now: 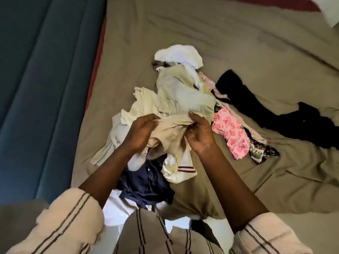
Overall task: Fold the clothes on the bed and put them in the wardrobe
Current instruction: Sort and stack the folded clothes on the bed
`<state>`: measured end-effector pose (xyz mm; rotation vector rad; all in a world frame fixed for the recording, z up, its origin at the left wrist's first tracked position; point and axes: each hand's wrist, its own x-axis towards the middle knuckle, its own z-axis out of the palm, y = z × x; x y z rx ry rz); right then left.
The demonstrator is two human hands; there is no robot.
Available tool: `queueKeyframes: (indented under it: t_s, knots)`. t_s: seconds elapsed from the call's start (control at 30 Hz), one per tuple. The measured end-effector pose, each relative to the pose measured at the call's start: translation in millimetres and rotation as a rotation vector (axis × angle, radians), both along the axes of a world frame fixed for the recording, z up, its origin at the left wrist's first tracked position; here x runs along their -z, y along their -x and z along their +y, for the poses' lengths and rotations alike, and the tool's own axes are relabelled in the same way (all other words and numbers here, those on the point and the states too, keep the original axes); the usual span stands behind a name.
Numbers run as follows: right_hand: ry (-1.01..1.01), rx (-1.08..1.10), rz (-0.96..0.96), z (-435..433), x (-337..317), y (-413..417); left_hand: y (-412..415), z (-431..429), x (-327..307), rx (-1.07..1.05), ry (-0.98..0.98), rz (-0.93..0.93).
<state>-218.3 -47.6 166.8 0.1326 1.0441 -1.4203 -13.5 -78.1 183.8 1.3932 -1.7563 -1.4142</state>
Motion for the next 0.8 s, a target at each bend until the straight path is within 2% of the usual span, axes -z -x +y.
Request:
queueKeyframes:
  t_s: [0.03, 0.1, 0.13, 0.17, 0.23, 0.3, 0.37, 0.5, 0.57, 0.63, 0.7, 0.77, 0.8]
  knots:
    - [0.059, 0.028, -0.043, 0.8, -10.6, 8.1, 6.2, -0.9, -17.0, 0.124, 0.114, -0.131]
    - [0.119, 0.056, -0.057, 3.1, -32.9, 27.1, 22.1, -0.5, -50.1, 0.329, 0.408, -0.545]
    - [0.156, 0.053, -0.045, 8.5, -48.5, 38.6, 33.1, 0.7, -64.8, 0.366, 0.551, -0.67]
    - [0.187, 0.058, -0.022, 11.9, -59.5, 49.6, 42.9, -0.4, -77.1, 0.365, 0.639, -0.686]
    - [0.251, 0.096, 0.013, 18.9, -84.7, 72.9, 59.8, -5.4, -101.2, 0.327, 0.655, -0.535]
    - [0.34, 0.129, 0.054, 33.4, -110.8, 104.3, 85.0, -4.7, -123.6, 0.297, 0.553, -0.292]
    - [0.441, 0.084, 0.199, 46.8, -133.4, 127.6, 114.9, -4.0, -142.4, 0.255, 0.452, -0.073]
    - [0.467, -0.303, 0.653, 76.3, -144.5, 148.8, 177.3, 12.2, -164.7, 0.176, 0.195, 0.22]
    - [0.431, -0.402, 0.748, 89.9, -142.4, 159.0, 202.7, 23.4, -175.3, 0.219, 0.111, 0.216]
    - [0.406, -0.321, 0.685, 98.0, -152.7, 176.3, 217.2, 28.0, -183.7, 0.31, 0.132, 0.092]
    - [0.439, -0.195, 0.572, 101.1, -167.3, 200.7, 221.6, 30.6, -191.0, 0.434, 0.309, -0.171]
    - [0.414, -0.13, 0.603, 103.5, -183.5, 223.9, 221.7, 32.1, -192.4, 0.52, 0.488, -0.452]
    - [0.382, -0.117, 0.656, 104.7, -187.4, 234.8, 222.2, 31.5, -188.4, 0.538, 0.576, -0.534]
